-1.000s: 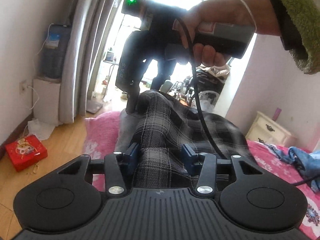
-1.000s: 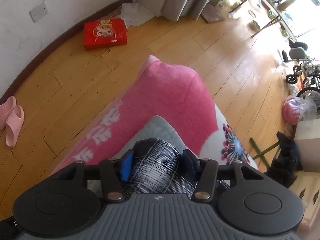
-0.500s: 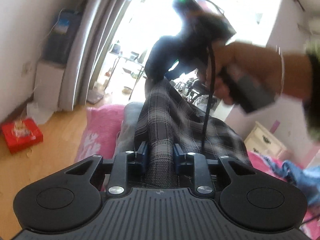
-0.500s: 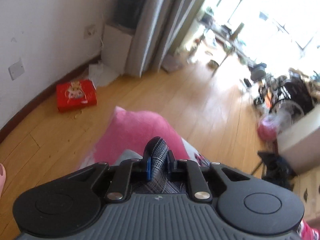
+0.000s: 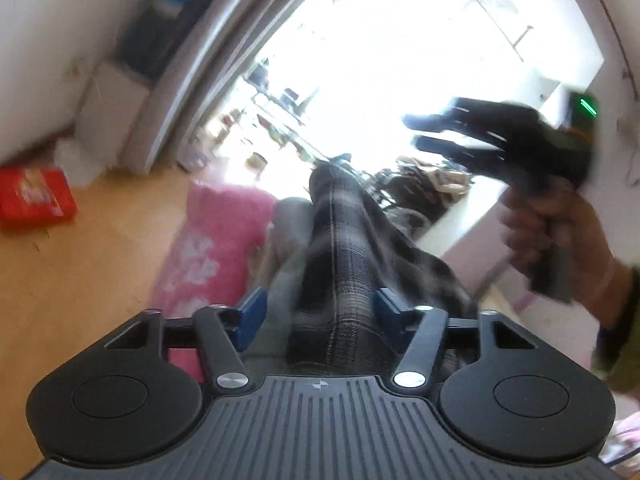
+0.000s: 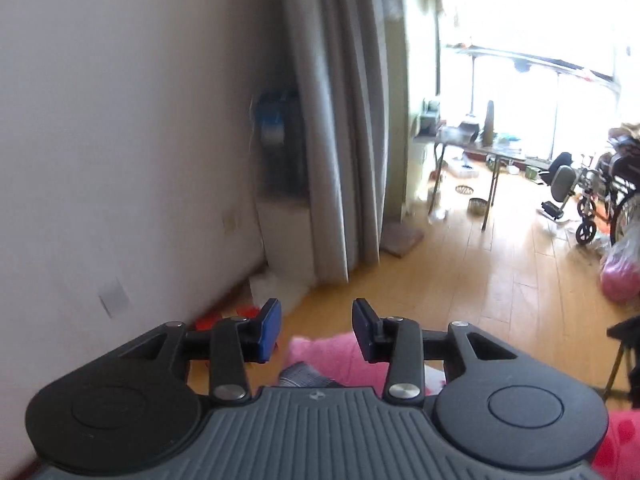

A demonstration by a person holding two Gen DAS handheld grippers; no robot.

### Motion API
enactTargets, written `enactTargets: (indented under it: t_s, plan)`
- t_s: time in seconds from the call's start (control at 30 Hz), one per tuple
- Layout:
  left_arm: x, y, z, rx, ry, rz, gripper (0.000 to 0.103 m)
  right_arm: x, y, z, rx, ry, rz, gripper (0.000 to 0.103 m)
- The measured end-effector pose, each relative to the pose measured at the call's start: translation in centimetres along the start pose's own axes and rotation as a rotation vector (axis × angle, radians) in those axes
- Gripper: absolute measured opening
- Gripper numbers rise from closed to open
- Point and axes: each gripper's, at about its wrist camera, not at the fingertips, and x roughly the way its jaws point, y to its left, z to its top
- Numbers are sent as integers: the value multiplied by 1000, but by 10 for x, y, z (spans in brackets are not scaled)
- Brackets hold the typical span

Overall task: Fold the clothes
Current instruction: 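Lower the plaid pants onto the stack with both grippers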

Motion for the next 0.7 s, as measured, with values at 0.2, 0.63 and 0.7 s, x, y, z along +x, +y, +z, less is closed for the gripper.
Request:
enactTargets:
  t_s: [0.2, 0.63, 0.7]
  plan:
    - [-25, -8, 7, 39, -50, 53, 52, -90, -47, -38, 66, -31, -62, 41]
    - [53, -60, 15, 394, 123, 157, 44, -41, -76, -140, -34, 70, -104, 26]
    - [42, -73, 21, 425, 99, 162, 46, -49, -80, -137, 4, 35, -75, 26]
